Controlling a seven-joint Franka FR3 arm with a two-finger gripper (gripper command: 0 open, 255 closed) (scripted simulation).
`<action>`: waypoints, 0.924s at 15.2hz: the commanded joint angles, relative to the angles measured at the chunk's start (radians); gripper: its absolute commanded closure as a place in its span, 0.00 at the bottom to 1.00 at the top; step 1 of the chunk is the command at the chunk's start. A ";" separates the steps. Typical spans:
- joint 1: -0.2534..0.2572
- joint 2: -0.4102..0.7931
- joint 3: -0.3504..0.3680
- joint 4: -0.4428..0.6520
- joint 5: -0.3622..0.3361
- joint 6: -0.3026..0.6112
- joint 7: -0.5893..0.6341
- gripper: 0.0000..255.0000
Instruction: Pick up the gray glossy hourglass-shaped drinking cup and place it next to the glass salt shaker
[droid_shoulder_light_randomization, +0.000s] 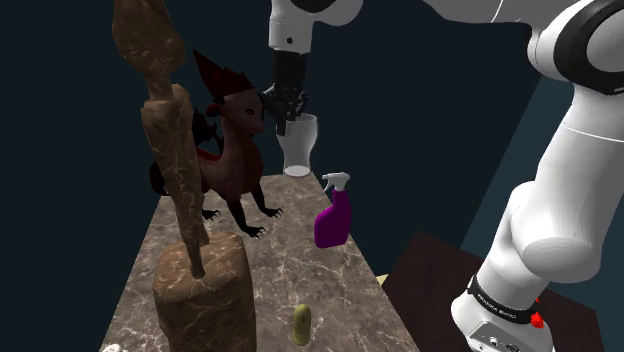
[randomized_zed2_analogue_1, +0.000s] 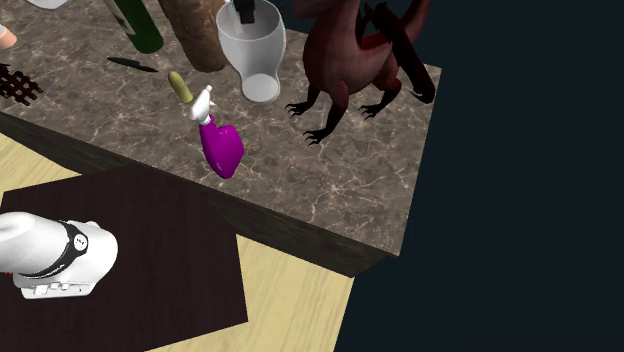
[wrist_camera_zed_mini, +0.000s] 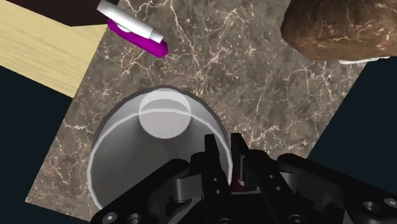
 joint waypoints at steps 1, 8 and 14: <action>0.023 -0.015 0.022 -0.014 0.002 0.007 0.046 1.00; 0.105 -0.020 0.106 -0.025 0.000 0.039 0.209 1.00; 0.179 0.017 0.179 0.013 -0.017 0.058 0.356 1.00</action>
